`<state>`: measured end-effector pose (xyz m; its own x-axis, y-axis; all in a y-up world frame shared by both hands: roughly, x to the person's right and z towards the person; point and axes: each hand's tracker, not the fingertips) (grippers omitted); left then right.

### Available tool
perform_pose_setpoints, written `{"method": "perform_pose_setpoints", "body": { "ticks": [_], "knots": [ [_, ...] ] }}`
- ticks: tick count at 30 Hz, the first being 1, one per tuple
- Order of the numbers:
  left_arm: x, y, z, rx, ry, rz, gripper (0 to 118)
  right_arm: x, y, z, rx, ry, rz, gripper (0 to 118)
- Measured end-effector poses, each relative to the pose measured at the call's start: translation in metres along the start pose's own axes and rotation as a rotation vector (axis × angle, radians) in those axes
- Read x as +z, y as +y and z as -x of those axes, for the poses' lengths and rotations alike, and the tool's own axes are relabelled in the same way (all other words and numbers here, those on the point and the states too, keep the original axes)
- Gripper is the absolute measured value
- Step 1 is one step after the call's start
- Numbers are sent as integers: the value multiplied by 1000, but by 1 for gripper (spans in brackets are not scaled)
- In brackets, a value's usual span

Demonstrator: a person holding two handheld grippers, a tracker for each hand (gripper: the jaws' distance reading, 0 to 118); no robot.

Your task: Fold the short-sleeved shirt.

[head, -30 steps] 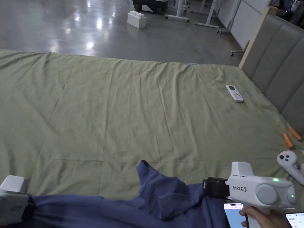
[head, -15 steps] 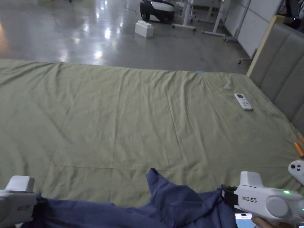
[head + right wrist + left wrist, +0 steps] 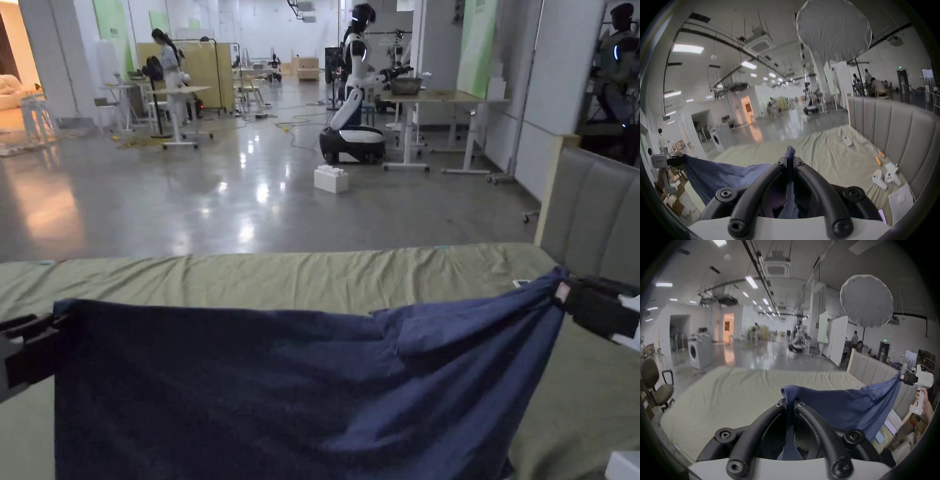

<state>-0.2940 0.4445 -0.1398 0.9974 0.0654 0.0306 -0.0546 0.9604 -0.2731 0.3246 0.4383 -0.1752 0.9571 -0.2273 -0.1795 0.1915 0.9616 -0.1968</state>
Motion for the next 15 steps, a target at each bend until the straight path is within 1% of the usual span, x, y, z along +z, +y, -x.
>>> {"method": "perform_pose_setpoints", "body": {
  "ticks": [2,3,5,6,7,8,11,15],
  "knots": [
    [19,24,15,0,-13,-95,6,8,27,4,0,-2,-62,6],
    [23,45,1,-11,-3,-129,6,11,43,8,18,-16,-84,6],
    [35,70,3,-37,21,-187,4,18,67,16,51,-39,-143,5],
    [41,84,5,-52,38,-213,4,19,80,17,52,-45,-166,5],
    [50,97,-12,-54,52,-228,4,22,93,21,58,-58,-194,5],
    [53,108,-13,-50,53,-236,4,24,103,23,62,-61,-202,5],
    [59,134,-14,-62,83,-292,4,30,133,33,121,-93,-278,5],
    [60,156,-11,-47,95,-331,4,33,161,37,105,-122,-318,5]
  ]
}}
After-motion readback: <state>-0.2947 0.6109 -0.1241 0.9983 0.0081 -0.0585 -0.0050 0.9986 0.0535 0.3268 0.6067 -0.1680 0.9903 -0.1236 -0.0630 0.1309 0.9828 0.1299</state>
